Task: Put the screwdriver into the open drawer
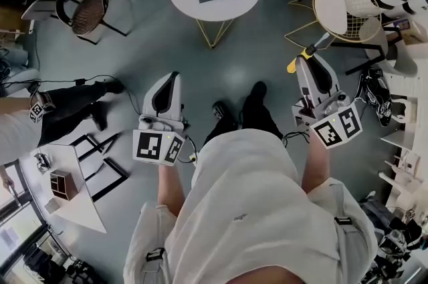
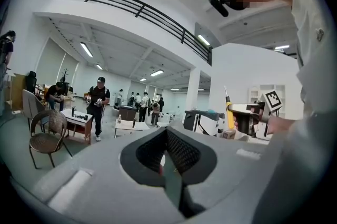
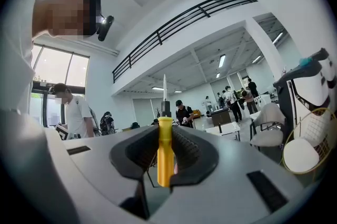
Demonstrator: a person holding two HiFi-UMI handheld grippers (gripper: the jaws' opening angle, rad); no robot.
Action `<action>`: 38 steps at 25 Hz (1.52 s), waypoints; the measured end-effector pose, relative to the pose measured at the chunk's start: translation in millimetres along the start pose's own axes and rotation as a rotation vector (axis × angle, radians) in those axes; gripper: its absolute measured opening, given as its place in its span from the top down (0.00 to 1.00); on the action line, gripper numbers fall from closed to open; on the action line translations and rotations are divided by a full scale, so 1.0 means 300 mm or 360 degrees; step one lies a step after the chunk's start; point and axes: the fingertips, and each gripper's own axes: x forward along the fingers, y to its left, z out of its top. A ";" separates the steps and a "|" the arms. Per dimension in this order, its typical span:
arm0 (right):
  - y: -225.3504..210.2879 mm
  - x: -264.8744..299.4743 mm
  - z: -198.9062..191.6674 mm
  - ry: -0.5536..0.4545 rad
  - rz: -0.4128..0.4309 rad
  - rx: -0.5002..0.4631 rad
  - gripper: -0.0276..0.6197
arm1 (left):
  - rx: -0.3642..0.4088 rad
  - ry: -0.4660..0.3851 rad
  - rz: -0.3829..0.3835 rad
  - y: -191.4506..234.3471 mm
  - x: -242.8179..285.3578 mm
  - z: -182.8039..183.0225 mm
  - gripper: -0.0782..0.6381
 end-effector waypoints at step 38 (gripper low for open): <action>-0.645 0.351 0.179 -0.0001 0.0261 0.0022 0.83 | 0.0057 0.0026 0.0165 -0.112 0.711 0.105 0.88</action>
